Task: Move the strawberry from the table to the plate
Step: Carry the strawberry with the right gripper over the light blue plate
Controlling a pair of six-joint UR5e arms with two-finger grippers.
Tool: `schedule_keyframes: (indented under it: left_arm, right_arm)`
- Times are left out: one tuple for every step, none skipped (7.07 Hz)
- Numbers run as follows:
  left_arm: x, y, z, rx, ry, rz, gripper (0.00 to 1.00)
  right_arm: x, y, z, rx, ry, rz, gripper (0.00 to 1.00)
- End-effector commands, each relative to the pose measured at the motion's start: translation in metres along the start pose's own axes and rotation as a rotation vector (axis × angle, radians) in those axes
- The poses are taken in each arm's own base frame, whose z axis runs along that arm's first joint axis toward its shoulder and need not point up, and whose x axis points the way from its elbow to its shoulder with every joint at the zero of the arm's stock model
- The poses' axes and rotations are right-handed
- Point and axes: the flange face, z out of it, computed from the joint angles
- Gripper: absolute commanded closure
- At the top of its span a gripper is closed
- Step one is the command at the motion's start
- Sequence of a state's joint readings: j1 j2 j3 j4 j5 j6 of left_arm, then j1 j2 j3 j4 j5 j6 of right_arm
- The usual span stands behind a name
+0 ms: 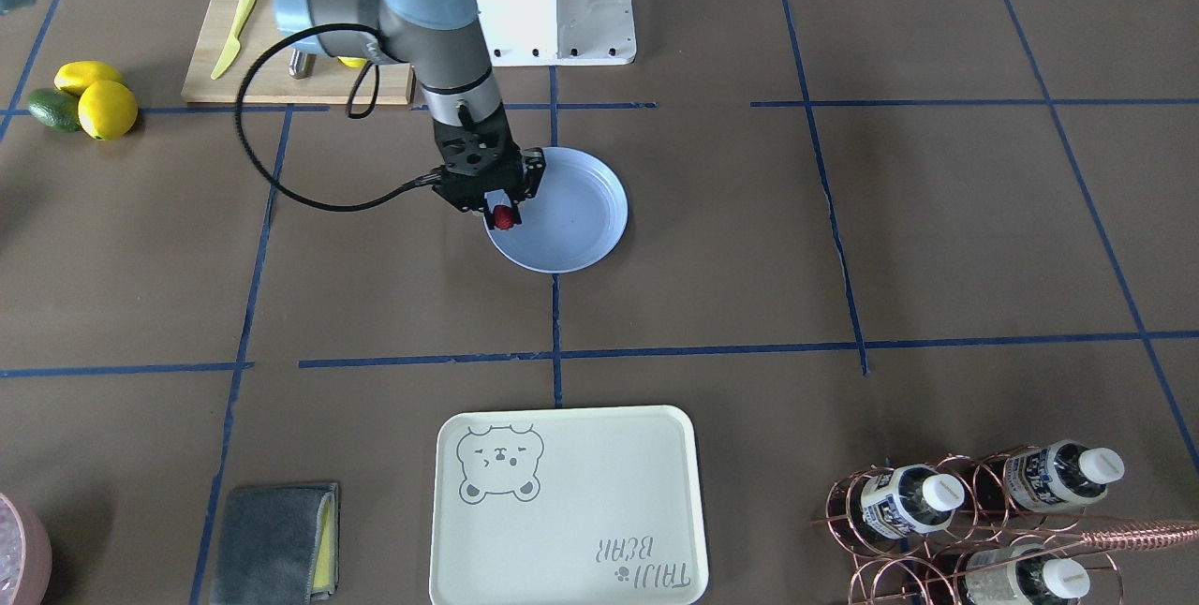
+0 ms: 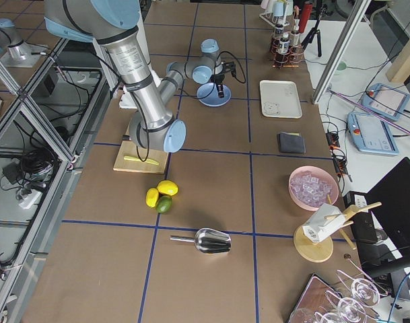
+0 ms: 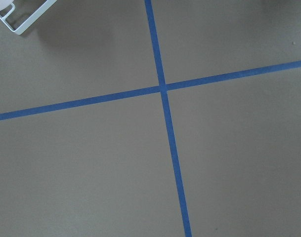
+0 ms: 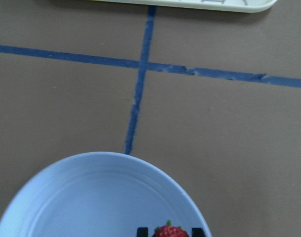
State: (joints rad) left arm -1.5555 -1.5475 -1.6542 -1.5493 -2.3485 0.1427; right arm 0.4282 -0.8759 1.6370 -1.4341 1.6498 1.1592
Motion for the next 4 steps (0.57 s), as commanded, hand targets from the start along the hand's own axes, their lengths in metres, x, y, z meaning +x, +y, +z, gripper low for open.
schedule_keyframes:
  left_arm:
    - [0.002, -0.001, -0.001, 0.003, 0.01, 0.002, 0.0]
    - [0.005, 0.0, -0.001, 0.008, 0.051, -0.001, 0.0]
    - [0.005, 0.0, 0.0, 0.006, 0.053, -0.001, 0.0]
    - [0.005, 0.0, 0.0, 0.006, 0.053, -0.001, 0.0]
  right_arm:
    - [-0.048, 0.017, 0.033, 0.016, 0.058, 0.012, 1.0]
    - [-0.048, 0.023, 0.037, 0.007, 0.064, 0.006, 1.0]
    - [-0.048, 0.028, 0.04, -0.003, 0.067, 0.002, 1.0]
    - [-0.049, 0.032, 0.041, -0.008, 0.069, -0.004, 0.89]
